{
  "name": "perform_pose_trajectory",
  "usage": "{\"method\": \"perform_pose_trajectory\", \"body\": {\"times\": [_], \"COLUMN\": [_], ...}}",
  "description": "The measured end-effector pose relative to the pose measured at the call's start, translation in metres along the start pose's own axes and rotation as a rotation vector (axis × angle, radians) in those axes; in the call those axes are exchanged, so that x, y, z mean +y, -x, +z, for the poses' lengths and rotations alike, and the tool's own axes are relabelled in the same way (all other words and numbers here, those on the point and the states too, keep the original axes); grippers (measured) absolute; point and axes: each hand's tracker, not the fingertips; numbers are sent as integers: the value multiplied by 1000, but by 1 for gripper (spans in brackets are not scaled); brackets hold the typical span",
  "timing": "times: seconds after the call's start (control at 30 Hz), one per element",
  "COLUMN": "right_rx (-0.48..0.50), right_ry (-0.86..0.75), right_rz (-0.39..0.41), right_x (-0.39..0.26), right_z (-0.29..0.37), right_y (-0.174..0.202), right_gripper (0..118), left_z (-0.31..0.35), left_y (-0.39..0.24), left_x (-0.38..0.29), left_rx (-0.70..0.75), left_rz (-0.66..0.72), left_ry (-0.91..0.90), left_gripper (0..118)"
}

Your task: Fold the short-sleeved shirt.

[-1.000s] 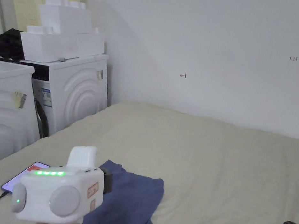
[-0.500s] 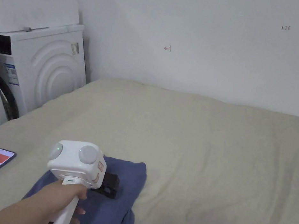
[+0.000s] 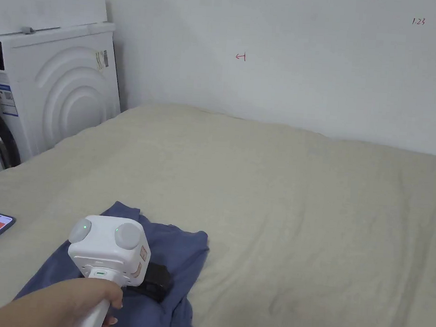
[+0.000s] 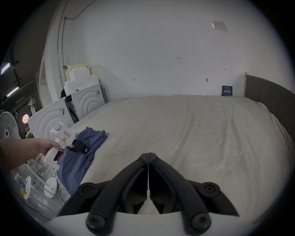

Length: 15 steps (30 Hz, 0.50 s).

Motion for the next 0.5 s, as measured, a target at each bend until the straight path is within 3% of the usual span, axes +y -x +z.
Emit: {"method": "perform_pose_trajectory", "body": {"times": [0.1,0.17,0.23,0.27,0.3,0.4,0.5], "right_rx": [5,6,6,6,4,4,4], "right_ry": [12,23,26,24,20,8,-5], "right_rz": [3,0,1,3,4,-14,-36], "right_x": [-2,-3,-2,-1,-1,3,6], "right_z": [0,0,3,5,6,9,15], "right_y": [1,-1,-3,-2,-2,-5,-9], "right_gripper": [4,4,4,4,4,4,4], "left_z": [1,5,17,22,21,16,26], "left_y": [-6,-9,-20,-26,-31,-32,-16], "left_x": [-5,-8,0,1,1,-6,-6], "left_rx": [33,44,14,27,105,78,-7], "left_rz": [-6,-29,-102,-128,-163,-182,-107], "left_ry": [-13,-32,-89,-97,-95,-83,-73], "left_gripper": [105,87,32,10,10,10,10]}}
